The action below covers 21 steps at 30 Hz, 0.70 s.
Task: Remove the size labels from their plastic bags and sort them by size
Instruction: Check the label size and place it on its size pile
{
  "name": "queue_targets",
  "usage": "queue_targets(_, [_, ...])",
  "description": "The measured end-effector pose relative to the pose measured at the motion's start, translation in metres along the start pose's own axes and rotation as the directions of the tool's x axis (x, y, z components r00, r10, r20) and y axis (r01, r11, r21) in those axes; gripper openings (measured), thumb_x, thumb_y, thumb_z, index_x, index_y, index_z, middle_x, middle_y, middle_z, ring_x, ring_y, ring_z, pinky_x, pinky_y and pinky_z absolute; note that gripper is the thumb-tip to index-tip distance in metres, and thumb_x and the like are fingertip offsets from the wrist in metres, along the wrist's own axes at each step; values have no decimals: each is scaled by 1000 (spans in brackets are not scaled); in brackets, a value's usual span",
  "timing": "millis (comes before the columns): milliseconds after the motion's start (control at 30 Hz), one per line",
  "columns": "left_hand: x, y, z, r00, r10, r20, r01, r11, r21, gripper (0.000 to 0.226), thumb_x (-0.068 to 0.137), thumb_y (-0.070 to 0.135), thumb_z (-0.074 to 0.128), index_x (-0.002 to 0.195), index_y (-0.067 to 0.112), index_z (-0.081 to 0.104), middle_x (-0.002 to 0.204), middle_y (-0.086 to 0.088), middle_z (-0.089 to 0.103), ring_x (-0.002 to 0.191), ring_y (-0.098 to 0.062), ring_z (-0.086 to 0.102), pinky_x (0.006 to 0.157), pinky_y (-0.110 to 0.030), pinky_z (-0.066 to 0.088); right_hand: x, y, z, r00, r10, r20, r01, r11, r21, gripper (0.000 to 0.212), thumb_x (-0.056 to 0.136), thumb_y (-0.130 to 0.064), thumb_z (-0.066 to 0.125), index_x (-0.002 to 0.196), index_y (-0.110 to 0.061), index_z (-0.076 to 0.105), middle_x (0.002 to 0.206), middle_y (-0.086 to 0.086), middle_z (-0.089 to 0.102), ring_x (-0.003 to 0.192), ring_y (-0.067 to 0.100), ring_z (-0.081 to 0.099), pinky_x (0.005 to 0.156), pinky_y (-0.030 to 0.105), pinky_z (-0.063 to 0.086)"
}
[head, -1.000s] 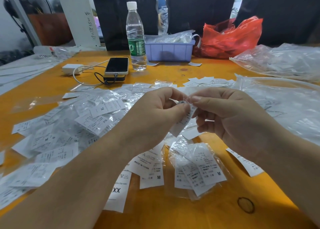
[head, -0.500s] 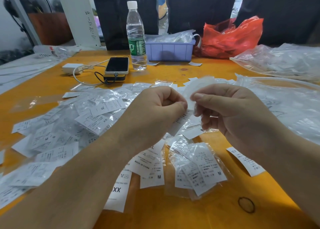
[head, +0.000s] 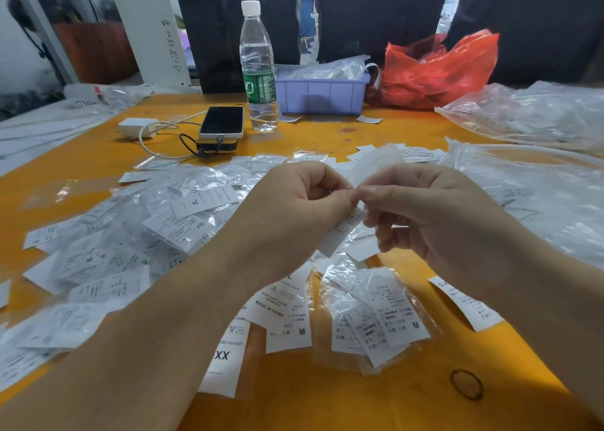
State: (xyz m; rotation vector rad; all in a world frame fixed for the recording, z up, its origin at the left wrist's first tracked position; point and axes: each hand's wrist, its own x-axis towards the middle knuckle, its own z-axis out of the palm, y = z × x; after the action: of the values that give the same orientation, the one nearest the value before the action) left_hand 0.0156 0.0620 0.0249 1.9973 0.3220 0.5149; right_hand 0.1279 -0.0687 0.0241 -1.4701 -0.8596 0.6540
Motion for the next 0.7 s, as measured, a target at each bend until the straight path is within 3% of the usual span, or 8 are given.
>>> queue_targets(100, [0, 0, 1, 1000, 18, -22, -17, 1000, 11, 12, 88, 32, 67, 84, 21, 70, 76, 2, 73, 66, -10, 64, 62, -25, 52, 0, -1, -1, 1000, 9, -18, -9, 1000, 0, 15, 89, -10, 63, 77, -9, 72, 64, 7, 62, 55, 14, 56, 51, 23, 48])
queue_targets(233, [0, -1, 2, 998, 37, -48, -37, 999, 5, 7, 90, 29, 67, 87, 22, 68, 78, -4, 73, 75, -25, 68, 67, -39, 55, 0, 0, 1, 1000, 12, -16, -12, 1000, 14, 16, 88, -14, 64, 75, -8, 69, 63, 7, 63, 55, 14, 56, 50, 23, 48])
queue_targets(400, [0, -1, 1, 994, 71, -79, -72, 997, -9, 3, 90, 26, 66, 91, 23, 67, 79, 3, 73, 71, -15, 67, 59, -25, 54, 0, -2, 2, 1000, 3, 11, -3, 1000, 18, 25, 89, -17, 62, 66, -14, 70, 64, 8, 63, 56, 14, 56, 51, 23, 48])
queue_targets(533, [0, -2, 1, 992, 85, -96, -86, 996, -2, 3, 90, 27, 66, 91, 24, 66, 79, 3, 72, 71, -16, 67, 60, -28, 54, 0, -2, 2, 1000, -2, 7, 2, 1000, 11, 23, 90, -16, 60, 70, -11, 69, 64, 8, 63, 56, 15, 56, 51, 24, 49])
queue_targets(700, [0, -2, 1, 989, 112, -101, -110, 994, 22, 3, 91, 28, 66, 90, 26, 65, 78, 2, 72, 67, -13, 66, 54, -21, 52, 0, -1, 1, 1000, -7, -25, 8, 1000, 14, 19, 88, -16, 62, 74, -6, 69, 63, 8, 63, 55, 15, 55, 50, 22, 49])
